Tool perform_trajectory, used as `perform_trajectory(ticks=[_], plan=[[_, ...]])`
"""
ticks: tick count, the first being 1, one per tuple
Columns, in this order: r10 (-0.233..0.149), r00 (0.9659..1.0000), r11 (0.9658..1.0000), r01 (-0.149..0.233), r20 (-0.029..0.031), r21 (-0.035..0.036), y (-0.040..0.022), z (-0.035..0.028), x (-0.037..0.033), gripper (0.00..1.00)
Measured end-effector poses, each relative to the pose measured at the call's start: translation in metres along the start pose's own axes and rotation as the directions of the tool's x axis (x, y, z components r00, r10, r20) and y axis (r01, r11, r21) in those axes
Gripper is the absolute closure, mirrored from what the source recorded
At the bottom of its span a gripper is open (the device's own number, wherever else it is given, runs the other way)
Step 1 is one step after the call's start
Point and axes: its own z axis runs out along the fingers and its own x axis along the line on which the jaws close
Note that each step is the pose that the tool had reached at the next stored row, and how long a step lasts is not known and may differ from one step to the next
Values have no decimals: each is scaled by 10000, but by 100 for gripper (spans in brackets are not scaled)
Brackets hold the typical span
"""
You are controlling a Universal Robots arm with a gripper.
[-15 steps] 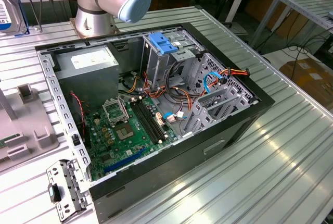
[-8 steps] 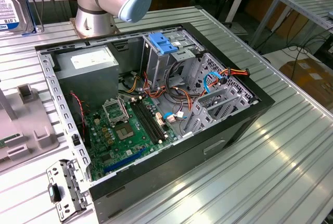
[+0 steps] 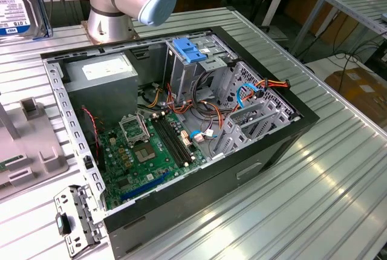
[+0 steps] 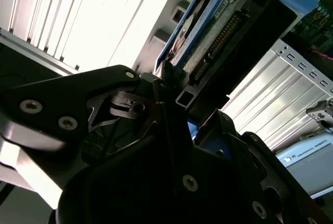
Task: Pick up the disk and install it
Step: 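Pick up the disk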
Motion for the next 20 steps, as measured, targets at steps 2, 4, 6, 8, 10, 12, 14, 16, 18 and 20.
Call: perform_trajectory(ticks=[2, 4, 6, 8, 10, 12, 14, 16, 18, 20], plan=[[-1, 10000, 10000, 1, 0, 0, -32, -1, 1, 63], [0, 10000, 10000, 0, -1, 0, -62, -2, 2, 63], [0, 10000, 10000, 0, -1, 0, -85, -2, 3, 63], [-1, 10000, 10000, 1, -1, 0, -105, -3, 4, 63], [0, 10000, 10000, 0, -1, -1, -140, -4, 6, 63], [0, 10000, 10000, 0, -1, -1, -162, -4, 6, 63], [0, 10000, 10000, 0, -1, 0, -190, -4, 8, 63], [0, 10000, 10000, 0, -1, -1, -215, -5, 9, 63], [0, 10000, 10000, 0, -1, -1, -240, -6, 16, 63], [0, 10000, 10000, 0, -1, 0, -247, -6, 28, 63]])
